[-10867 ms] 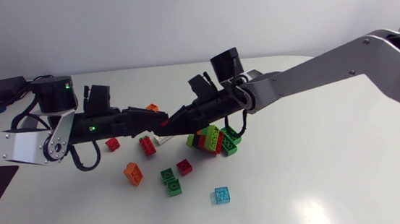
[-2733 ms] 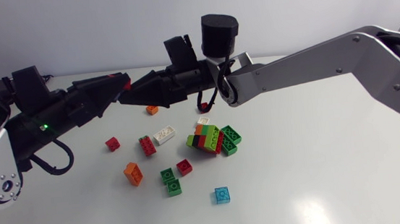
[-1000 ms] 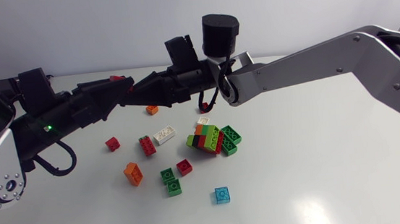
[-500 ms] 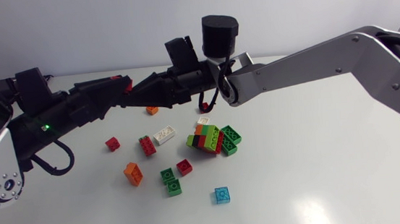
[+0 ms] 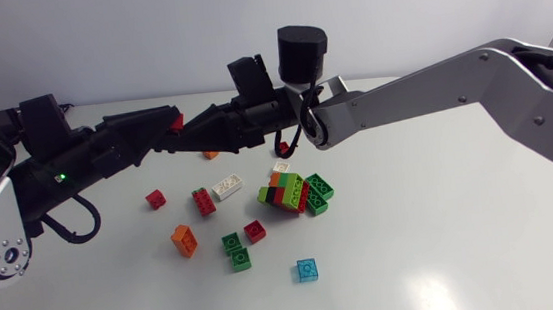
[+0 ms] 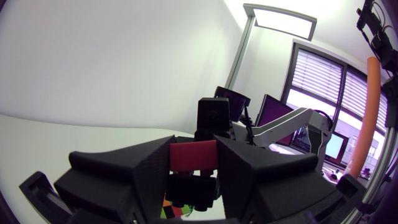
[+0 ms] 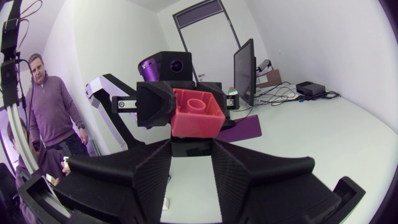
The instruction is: Disassemble duplo
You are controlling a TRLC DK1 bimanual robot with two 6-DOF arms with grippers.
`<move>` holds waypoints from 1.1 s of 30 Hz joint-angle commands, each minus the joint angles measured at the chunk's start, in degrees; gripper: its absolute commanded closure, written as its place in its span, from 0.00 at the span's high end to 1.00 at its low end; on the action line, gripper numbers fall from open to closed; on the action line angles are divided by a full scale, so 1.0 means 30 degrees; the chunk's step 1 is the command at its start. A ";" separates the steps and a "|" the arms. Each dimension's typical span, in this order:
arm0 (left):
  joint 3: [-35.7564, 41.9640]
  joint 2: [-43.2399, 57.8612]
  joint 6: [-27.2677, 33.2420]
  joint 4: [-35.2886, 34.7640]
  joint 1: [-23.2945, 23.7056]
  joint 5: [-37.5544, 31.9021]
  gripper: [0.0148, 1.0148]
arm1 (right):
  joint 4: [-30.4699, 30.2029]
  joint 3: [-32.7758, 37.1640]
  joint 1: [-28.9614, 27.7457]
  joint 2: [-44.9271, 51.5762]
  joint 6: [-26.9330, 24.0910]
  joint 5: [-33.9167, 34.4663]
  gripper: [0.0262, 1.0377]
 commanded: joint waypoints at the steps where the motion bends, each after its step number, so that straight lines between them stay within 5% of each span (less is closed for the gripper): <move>1: -0.0143 -0.0042 0.0123 0.0185 0.0463 -0.0436 0.36 | 0.0069 -0.0276 -0.0106 0.0409 -0.0343 -0.0483 0.06; 17: -0.0143 0.0075 0.1266 0.0244 0.1459 -0.0583 0.36 | 0.0040 -0.0246 -0.0750 0.0995 -0.0431 -0.0453 0.06; 25: -0.0406 0.0574 0.3170 0.0156 0.1225 -0.6354 0.39 | -0.0253 0.0691 -0.1717 0.2548 -0.0372 -0.0248 0.06; 33: 0.0238 0.1365 0.8092 -0.2364 -0.2613 -1.2418 0.39 | -0.2744 0.2332 -0.2948 0.3983 0.0009 0.2623 0.06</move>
